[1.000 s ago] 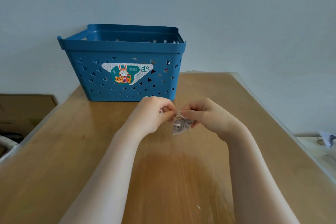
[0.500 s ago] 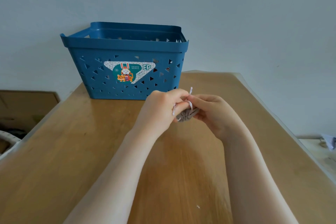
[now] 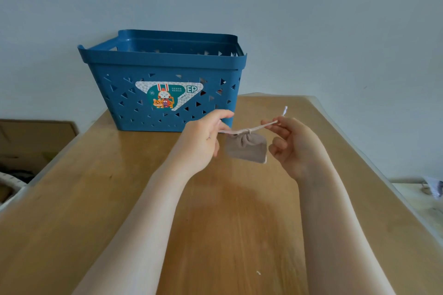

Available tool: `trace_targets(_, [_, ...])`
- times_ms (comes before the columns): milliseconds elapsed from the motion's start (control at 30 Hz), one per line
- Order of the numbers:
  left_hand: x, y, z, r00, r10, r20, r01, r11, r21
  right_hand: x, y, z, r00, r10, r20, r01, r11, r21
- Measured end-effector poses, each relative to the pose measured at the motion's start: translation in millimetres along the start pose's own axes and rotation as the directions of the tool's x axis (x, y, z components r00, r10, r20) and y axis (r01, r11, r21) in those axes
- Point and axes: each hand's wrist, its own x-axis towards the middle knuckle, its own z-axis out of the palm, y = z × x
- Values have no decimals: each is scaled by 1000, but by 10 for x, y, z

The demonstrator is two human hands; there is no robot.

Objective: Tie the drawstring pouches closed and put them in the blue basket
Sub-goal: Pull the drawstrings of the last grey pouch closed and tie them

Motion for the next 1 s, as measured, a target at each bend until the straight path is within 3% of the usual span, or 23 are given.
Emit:
trace_targets(133, [17, -109, 33, 985, -167, 39, 166, 986, 21, 17, -15, -65, 999, 46, 11, -47, 976, 212])
trace_targets(267, [21, -117, 67, 979, -203, 36, 204, 979, -28, -5, 48, 49, 999, -11, 37, -5, 913, 408])
trace_targets(333, [34, -85, 55, 980, -201, 12, 201, 976, -85, -19, 71, 122, 996, -84, 41, 70, 959, 274])
trace_targets(400, [40, -53, 35, 984, -178, -26, 169, 966, -193, -17, 118, 170, 977, -208, 55, 213, 973, -93])
trace_targets(467, [42, -10, 22, 986, -155, -60, 132, 949, -287, -11, 183, 218, 938, -324, 123, 345, 842, -415])
trace_targets(533, [42, 35, 37, 986, -145, -83, 106, 928, -358, -36, 238, 265, 910, -342, 234, 414, 727, -548])
trace_targets(667, [40, 131, 78, 981, -139, -139, 69, 906, -418, -95, 314, 283, 849, -204, 487, 490, 648, -583])
trace_targets(767, [30, 168, 97, 971, -175, -161, 75, 868, -490, -80, 322, 280, 851, -223, 475, 498, 629, -597])
trace_targets(833, [24, 179, 95, 967, -207, -148, 99, 841, -532, -81, 296, 288, 877, -242, 415, 451, 711, -539])
trace_targets(900, [16, 173, 111, 973, -190, -128, 120, 899, -422, -104, 249, 292, 892, -231, 389, 395, 815, -424])
trace_targets(1000, [-3, 171, 160, 990, -110, -83, 95, 982, -166, -109, 204, 275, 899, -225, 377, 355, 877, -323])
